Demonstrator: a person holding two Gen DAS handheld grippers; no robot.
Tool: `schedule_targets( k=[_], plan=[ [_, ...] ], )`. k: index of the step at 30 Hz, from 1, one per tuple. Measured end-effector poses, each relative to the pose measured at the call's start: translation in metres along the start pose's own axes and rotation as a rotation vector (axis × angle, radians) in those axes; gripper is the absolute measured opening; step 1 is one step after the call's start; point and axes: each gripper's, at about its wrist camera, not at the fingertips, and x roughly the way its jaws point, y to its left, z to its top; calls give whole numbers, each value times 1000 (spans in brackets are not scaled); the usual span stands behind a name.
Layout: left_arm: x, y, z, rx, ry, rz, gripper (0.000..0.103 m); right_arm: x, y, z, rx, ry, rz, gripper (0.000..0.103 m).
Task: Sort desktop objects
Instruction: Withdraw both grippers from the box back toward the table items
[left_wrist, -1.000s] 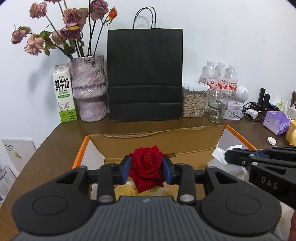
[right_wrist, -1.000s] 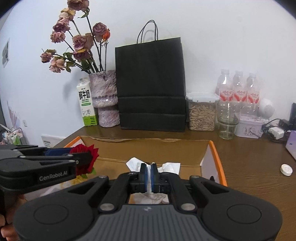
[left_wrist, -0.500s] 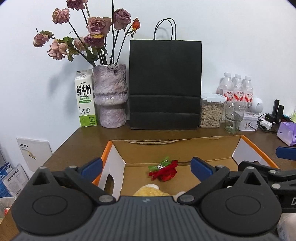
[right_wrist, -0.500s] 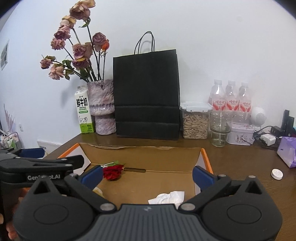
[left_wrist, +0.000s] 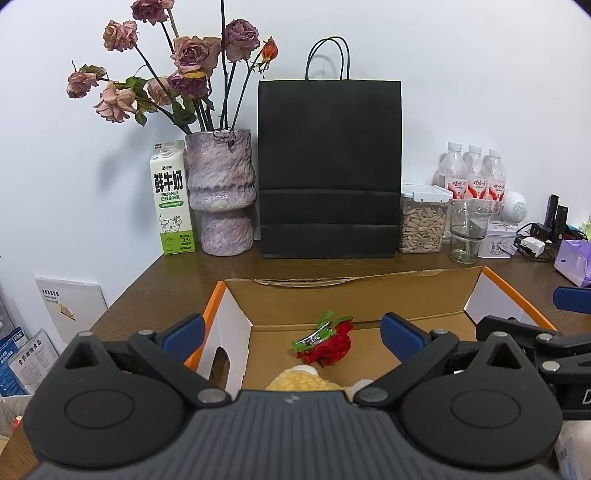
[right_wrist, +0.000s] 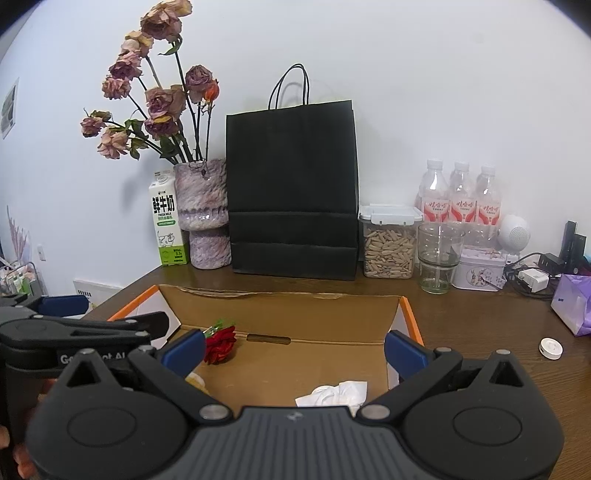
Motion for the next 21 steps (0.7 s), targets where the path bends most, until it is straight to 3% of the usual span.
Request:
schedule_targets(
  k=[12, 21],
  plan=[
    [-6, -2, 2, 4, 7, -7, 103, -3, 3, 3, -15, -1, -8, 103],
    [-32, 1, 8, -12, -6, -30, 103, -32, 4, 11, -31, -30, 3, 103]
  ],
)
